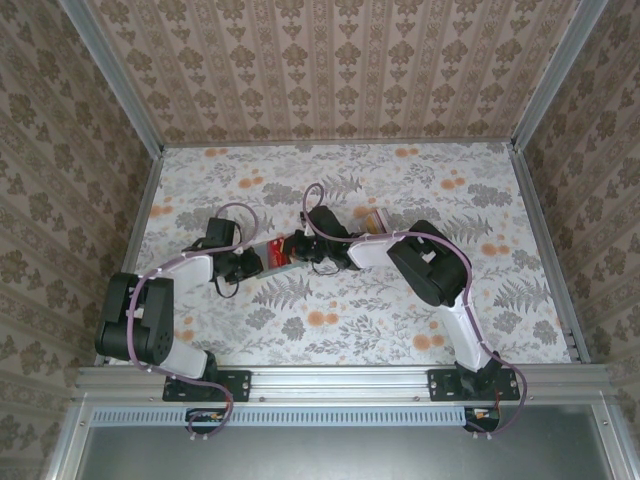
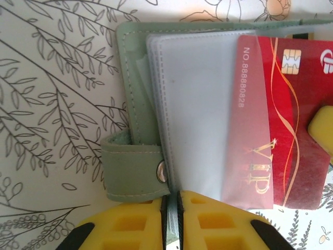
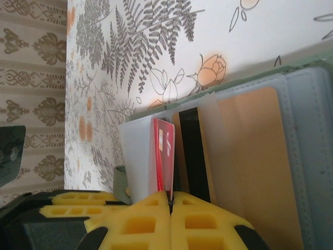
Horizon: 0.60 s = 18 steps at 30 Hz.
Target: Put the credit cards into the card holder
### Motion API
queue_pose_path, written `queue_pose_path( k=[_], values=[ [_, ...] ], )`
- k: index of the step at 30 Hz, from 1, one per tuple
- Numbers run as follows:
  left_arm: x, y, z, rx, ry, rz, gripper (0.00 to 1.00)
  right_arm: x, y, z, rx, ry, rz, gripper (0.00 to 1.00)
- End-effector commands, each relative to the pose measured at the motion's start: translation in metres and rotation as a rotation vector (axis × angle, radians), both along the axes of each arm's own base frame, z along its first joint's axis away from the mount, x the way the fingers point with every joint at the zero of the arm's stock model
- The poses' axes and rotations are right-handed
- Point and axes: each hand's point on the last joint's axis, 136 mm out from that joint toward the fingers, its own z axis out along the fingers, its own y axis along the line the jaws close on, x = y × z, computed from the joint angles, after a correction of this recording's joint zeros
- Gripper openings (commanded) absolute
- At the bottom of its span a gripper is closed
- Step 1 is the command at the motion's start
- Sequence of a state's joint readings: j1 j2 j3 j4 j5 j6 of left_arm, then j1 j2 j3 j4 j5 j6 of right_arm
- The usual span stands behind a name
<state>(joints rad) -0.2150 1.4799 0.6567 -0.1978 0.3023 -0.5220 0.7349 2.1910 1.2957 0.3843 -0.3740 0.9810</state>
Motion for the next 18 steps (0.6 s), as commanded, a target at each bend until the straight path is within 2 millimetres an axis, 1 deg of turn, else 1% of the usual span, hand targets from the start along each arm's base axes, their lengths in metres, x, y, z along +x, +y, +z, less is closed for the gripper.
queue_pose_path(
  k=[1, 8, 15, 18],
  values=[
    [-0.005, 0.007, -0.007, 0.033, 0.043, -0.009, 0.15, -0.029, 0.006, -0.015, -0.043, 0.051, 0.097, 0.00],
    [-0.007, 0.008, -0.010, 0.033, 0.053, -0.008, 0.13, -0.027, -0.003, -0.007, -0.038, 0.047, 0.080, 0.00],
    [-0.007, 0.009, -0.010, 0.035, 0.052, -0.008, 0.13, -0.027, -0.006, -0.006, -0.033, 0.059, 0.094, 0.00],
    [-0.007, 0.008, -0.009, 0.029, 0.052, -0.009, 0.13, -0.021, -0.011, -0.003, -0.037, 0.064, 0.095, 0.00]
  ],
)
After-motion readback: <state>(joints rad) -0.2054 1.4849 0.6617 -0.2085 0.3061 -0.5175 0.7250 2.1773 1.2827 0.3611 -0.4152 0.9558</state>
